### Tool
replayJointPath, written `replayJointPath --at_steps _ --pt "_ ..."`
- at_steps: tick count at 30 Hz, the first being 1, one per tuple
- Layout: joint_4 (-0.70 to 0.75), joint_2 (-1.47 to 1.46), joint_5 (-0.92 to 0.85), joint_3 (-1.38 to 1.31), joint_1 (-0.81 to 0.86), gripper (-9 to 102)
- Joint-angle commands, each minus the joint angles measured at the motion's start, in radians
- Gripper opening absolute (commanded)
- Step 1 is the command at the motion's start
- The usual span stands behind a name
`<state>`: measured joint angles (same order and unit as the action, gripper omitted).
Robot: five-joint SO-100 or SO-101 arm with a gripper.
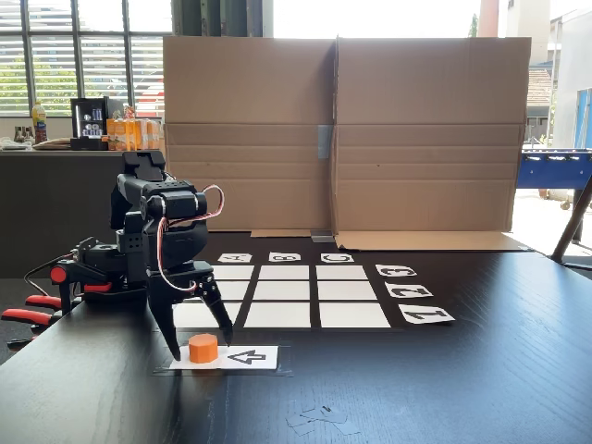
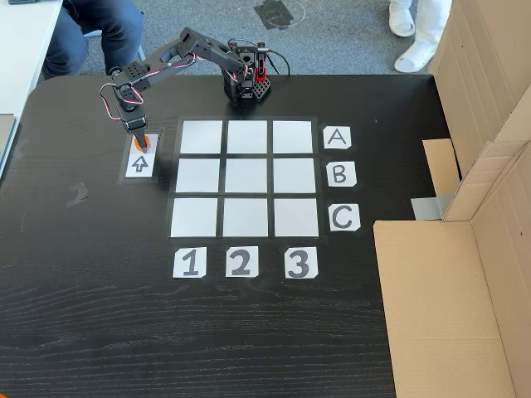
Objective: Pick up the round, orange token and place it in the grid on square A1.
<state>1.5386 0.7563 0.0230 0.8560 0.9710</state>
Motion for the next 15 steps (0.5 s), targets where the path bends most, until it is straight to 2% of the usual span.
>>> replayJointPath --at_steps 1,15 --pt "-0.003 0.006 0.008 -0.037 0.006 20" --pt "-0.003 -0.005 0.014 -0.055 0.009 14"
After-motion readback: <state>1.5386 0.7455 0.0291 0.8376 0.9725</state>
